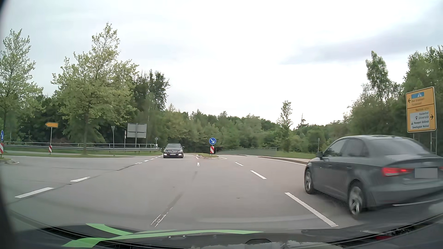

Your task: Follow the waypoints while adhering to traffic rules and regulations

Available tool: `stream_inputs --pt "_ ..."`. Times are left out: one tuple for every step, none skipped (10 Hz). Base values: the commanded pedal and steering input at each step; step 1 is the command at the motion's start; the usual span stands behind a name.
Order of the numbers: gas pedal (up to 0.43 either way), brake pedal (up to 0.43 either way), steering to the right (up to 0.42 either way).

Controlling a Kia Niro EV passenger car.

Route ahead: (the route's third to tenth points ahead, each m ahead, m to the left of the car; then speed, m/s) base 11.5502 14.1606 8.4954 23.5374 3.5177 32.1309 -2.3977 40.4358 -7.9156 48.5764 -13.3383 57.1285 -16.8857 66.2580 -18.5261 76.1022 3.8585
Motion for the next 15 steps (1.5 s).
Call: stream_inputs --pt "0.000 0.006 -0.029" --pt "0.000 0.006 -0.028" --pt "0.000 0.012 -0.028" --pt "0.000 0.006 -0.029" --pt "0.000 0.006 -0.028" --pt "0.000 0.012 -0.028" --pt "0.000 0.012 -0.028" --pt "0.000 0.006 -0.028" --pt "0.000 0.006 -0.028" --pt "0.000 0.006 -0.028" --pt "0.000 0.006 -0.028" --pt "0.000 0.006 -0.028" --pt "0.000 0.012 -0.028" --pt "0.000 0.006 -0.033" --pt "0.000 0.006 -0.043"
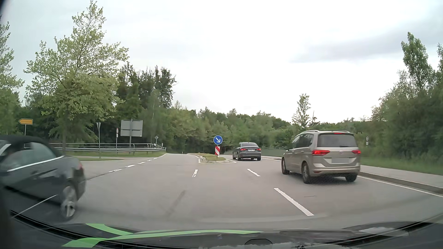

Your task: Follow the waypoints while adhering to traffic rules and regulations

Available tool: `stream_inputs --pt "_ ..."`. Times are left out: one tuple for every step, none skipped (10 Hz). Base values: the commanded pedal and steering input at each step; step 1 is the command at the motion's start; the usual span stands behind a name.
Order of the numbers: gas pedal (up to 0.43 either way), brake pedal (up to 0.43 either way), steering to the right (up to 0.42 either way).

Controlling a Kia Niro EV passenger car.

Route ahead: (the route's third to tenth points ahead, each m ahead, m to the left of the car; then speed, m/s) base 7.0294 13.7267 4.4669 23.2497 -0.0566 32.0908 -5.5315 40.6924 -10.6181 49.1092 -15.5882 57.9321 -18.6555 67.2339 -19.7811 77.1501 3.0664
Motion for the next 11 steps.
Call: stream_inputs --pt "0.000 0.012 -0.058" --pt "0.000 0.012 -0.073" --pt "0.008 0.018 -0.091" --pt "0.020 0.018 -0.112" --pt "0.028 0.018 -0.128" --pt "0.028 0.018 -0.149" --pt "0.028 0.018 -0.171" --pt "0.028 0.018 -0.188" --pt "0.039 0.024 -0.212" --pt "0.039 0.024 -0.236" --pt "0.039 0.024 -0.252"
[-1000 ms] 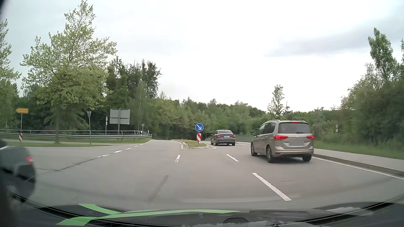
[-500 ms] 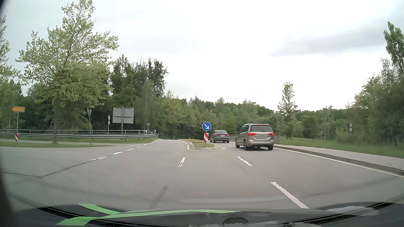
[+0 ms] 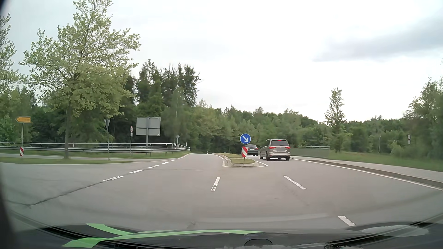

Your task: Follow the waypoints while adhering to traffic rules and regulations

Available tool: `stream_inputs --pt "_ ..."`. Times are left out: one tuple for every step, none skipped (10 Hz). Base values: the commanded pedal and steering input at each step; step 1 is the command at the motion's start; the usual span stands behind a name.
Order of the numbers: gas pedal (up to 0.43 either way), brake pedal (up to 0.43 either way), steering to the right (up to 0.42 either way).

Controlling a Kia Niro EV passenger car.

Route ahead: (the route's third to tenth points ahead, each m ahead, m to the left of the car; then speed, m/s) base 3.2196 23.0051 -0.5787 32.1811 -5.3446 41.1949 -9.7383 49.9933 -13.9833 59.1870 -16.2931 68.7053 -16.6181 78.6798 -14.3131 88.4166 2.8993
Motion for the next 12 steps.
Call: stream_inputs --pt "0.039 0.024 -0.276" --pt "0.047 0.024 -0.302" --pt "0.059 0.024 -0.318" --pt "0.067 0.024 -0.323" --pt "0.067 0.024 -0.323" --pt "0.067 0.024 -0.335" --pt "0.067 0.024 -0.355" --pt "0.067 0.024 -0.376" --pt "0.067 0.024 -0.402" --pt "0.079 0.024 -0.418" --pt "0.079 0.030 -0.426" --pt "0.079 0.024 -0.426"
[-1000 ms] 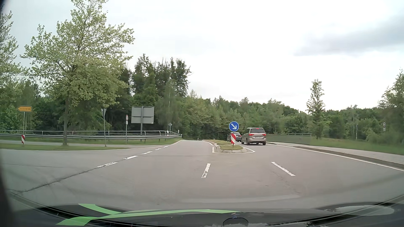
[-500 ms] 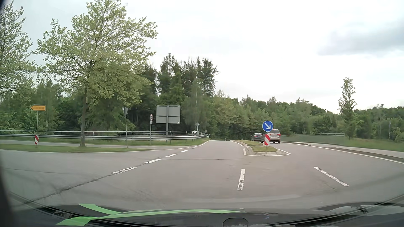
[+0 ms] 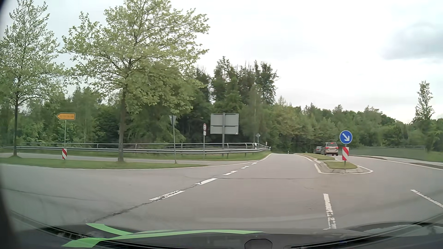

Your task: Follow the waypoints while adhering to traffic rules and regulations

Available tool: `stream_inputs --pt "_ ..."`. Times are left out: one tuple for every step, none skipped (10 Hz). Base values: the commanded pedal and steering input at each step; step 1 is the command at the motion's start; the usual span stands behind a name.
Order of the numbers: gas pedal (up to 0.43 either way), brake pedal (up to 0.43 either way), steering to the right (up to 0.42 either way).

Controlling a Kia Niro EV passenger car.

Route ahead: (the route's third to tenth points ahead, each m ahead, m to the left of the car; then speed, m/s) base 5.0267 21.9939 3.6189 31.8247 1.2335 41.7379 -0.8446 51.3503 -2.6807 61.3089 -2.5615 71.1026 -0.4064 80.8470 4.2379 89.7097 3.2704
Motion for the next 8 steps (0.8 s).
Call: stream_inputs --pt "0.079 0.000 -0.424" --pt "0.079 0.000 -0.423" --pt "0.087 0.000 -0.423" --pt "0.087 0.000 -0.423" --pt "0.087 0.000 -0.425" --pt "0.079 0.000 -0.430" --pt "0.079 0.000 -0.434" --pt "0.079 0.000 -0.436"
